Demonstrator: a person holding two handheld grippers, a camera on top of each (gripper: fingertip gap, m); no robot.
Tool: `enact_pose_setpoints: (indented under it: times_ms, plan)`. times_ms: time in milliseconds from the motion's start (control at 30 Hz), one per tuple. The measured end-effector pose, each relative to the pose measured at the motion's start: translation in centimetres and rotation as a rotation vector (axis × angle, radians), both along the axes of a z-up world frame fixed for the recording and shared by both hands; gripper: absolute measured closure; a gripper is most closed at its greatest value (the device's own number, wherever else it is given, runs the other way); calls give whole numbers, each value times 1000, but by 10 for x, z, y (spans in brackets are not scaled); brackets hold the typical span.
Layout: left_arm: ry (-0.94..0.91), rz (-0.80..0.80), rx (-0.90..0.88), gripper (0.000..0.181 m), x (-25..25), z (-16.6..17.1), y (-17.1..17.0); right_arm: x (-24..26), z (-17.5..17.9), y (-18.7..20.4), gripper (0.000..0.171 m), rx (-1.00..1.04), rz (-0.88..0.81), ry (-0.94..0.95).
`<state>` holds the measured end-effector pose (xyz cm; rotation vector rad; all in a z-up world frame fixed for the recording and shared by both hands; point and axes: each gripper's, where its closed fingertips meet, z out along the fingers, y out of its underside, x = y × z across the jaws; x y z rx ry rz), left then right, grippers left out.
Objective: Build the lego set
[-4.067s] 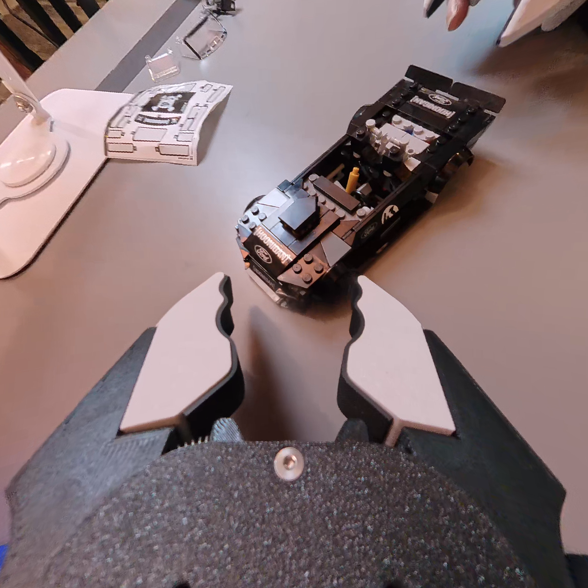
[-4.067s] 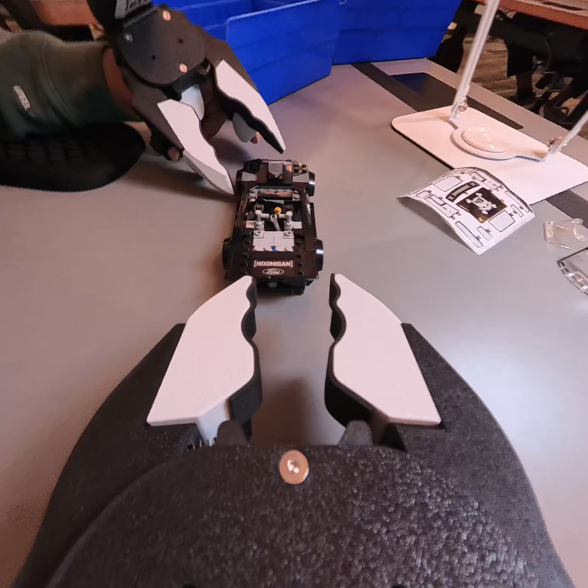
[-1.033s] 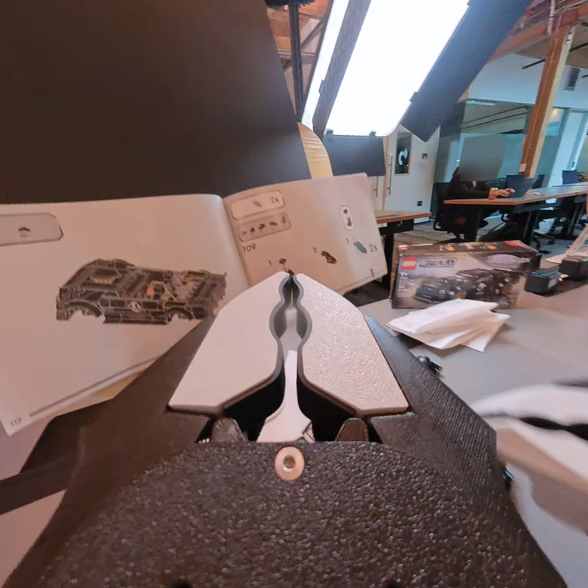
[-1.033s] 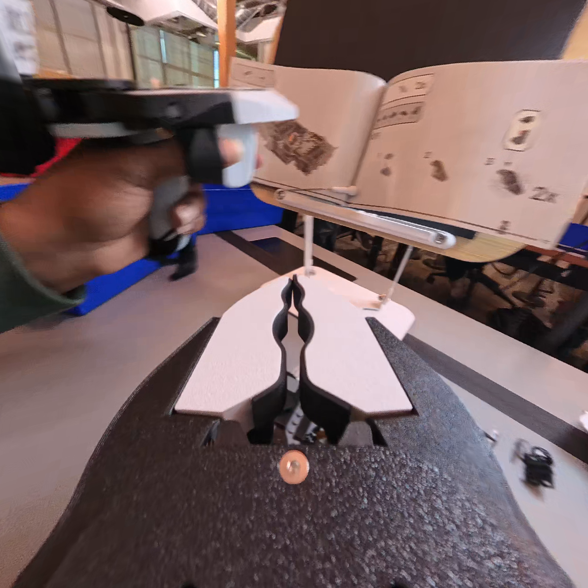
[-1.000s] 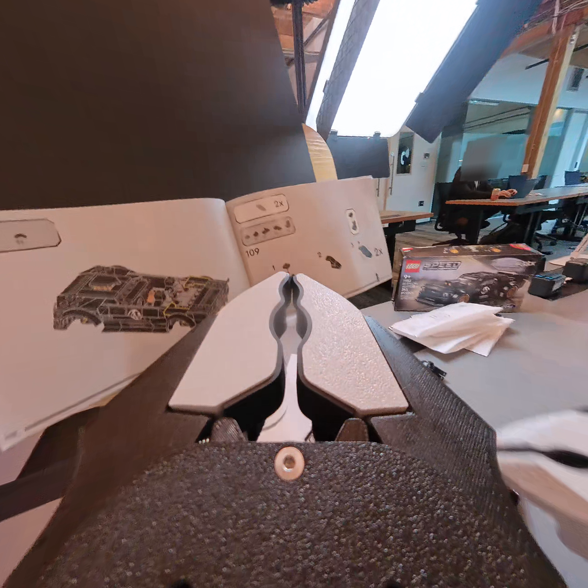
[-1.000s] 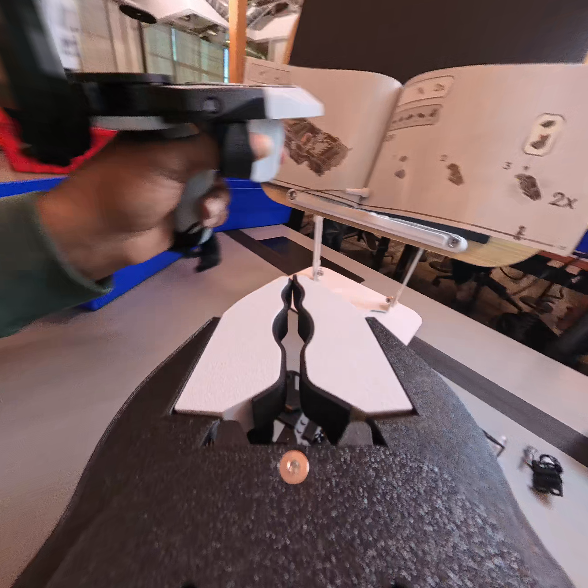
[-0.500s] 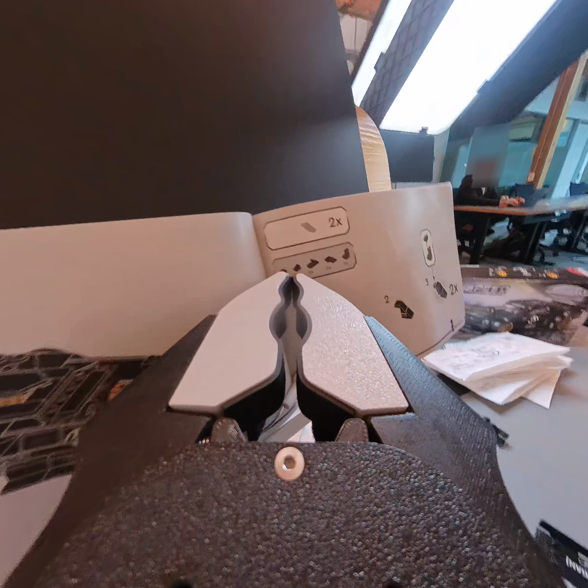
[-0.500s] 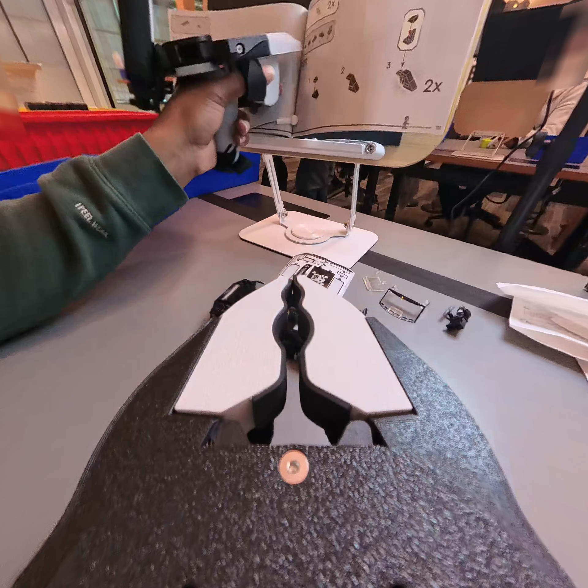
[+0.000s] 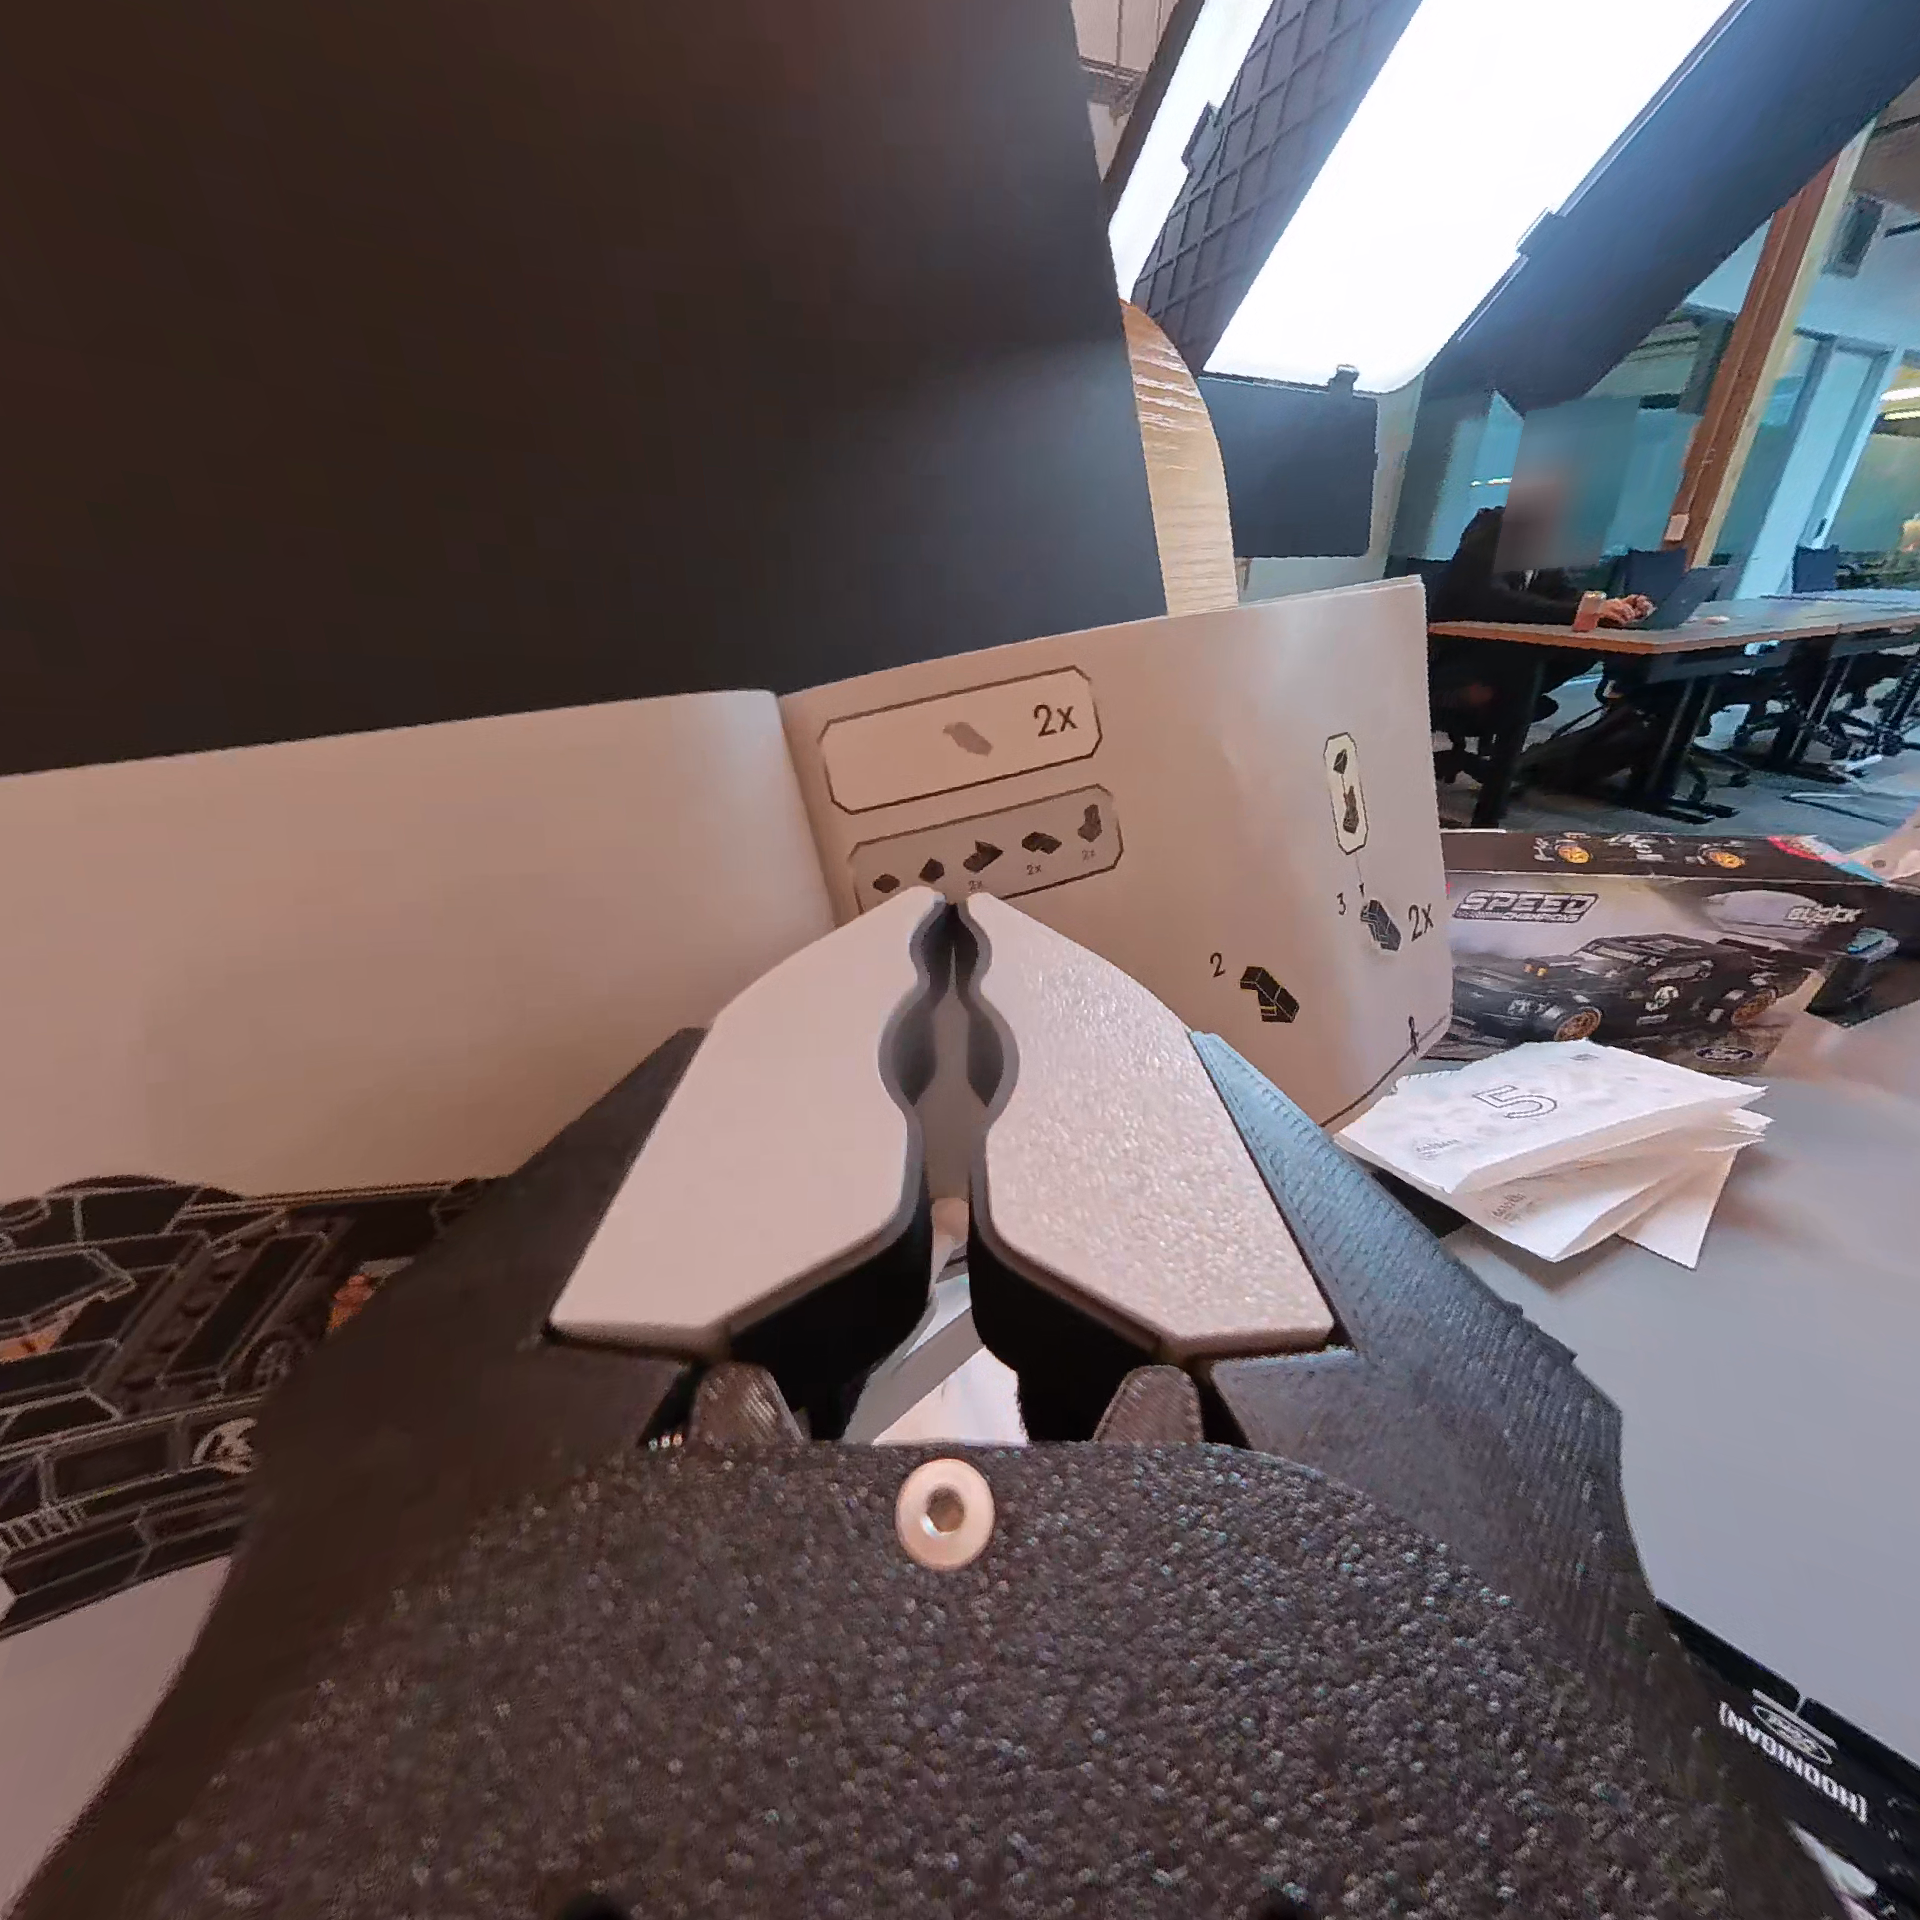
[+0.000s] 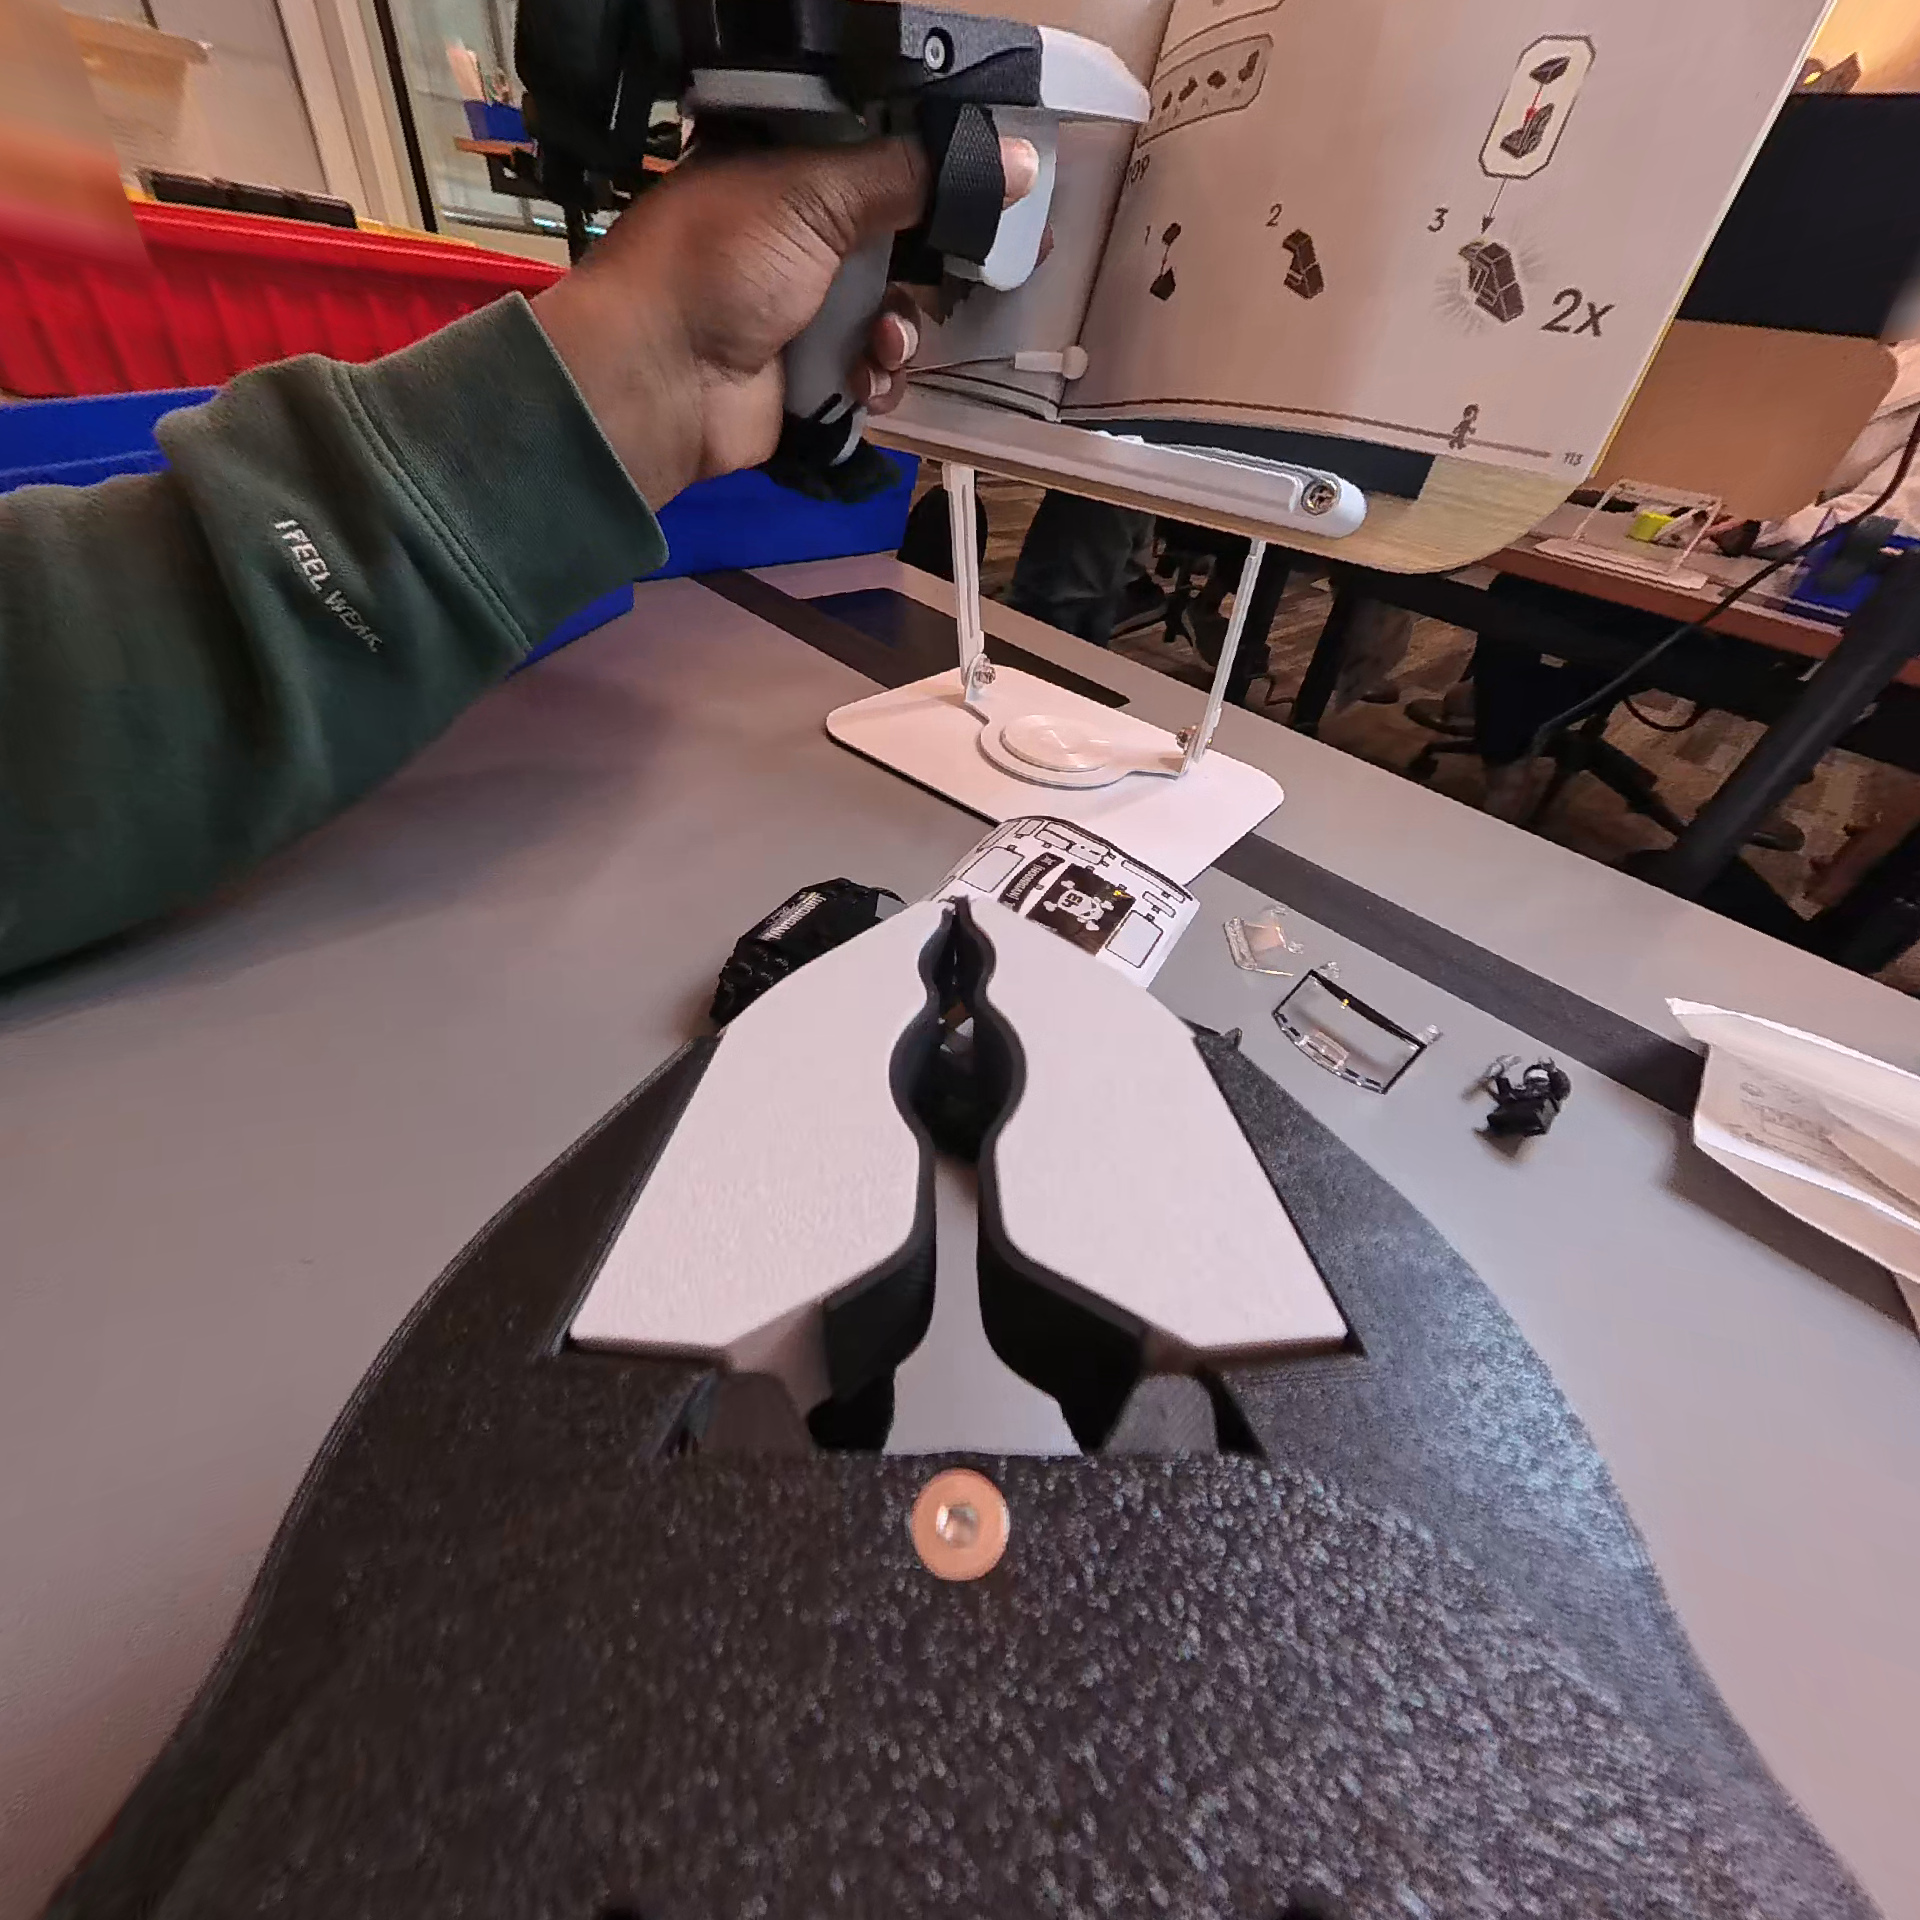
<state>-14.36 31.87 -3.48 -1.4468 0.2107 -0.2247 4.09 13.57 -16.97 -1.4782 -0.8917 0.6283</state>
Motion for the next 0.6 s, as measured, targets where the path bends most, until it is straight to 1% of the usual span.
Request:
enact_pose_setpoints:
  times_ms: [200,600]
  plan:
    - [18,-8,5,181,7,-2,0,-6,-11,-4,171,-35,29,-39]
    - [66,-20,22,180,24,-3,-3,-7,-13,-4,171,-32,33,-46]
